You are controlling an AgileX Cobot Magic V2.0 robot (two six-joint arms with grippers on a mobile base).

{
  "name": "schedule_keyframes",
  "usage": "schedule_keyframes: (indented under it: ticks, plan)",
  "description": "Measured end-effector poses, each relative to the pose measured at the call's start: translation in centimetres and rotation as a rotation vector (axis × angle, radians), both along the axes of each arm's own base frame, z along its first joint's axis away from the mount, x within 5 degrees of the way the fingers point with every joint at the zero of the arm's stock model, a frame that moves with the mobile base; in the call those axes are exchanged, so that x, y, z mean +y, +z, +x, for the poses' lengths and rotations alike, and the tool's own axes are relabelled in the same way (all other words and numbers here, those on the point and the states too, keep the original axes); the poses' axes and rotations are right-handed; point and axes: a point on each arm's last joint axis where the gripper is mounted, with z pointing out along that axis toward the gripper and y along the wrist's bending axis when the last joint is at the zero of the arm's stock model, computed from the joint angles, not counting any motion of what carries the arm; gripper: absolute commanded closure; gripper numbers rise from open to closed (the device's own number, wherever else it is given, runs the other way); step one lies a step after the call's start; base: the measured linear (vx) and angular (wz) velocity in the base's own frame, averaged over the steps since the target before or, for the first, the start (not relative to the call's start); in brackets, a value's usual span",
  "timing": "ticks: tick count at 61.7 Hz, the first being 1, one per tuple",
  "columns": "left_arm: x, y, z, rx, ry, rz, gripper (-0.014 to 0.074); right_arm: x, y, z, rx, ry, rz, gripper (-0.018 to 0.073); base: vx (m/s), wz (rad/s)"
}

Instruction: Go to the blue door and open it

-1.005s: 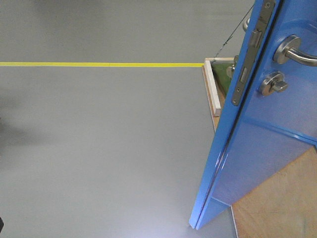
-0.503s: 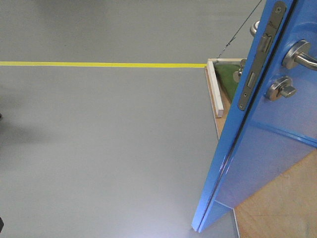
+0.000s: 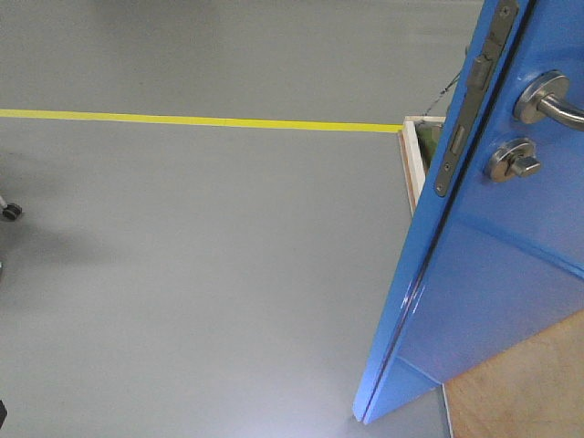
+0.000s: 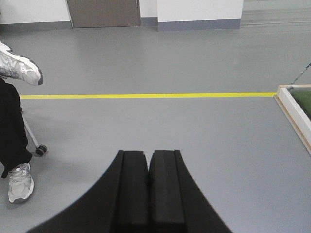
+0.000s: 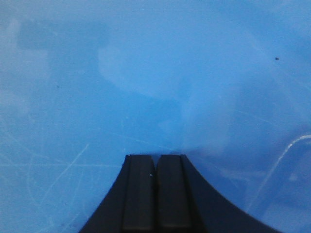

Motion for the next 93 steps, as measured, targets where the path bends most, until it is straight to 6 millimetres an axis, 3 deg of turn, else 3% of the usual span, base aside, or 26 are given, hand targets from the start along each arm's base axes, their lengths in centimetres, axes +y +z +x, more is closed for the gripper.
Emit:
schedule_keyframes:
  ticks: [93]
  plan:
    - [0.0, 0.0, 0.0, 0.0, 0.0, 0.0, 0.0526, 0.62, -0.08, -0.1, 0.015, 0.05, 0.019, 0.0564, 0.21, 0.01]
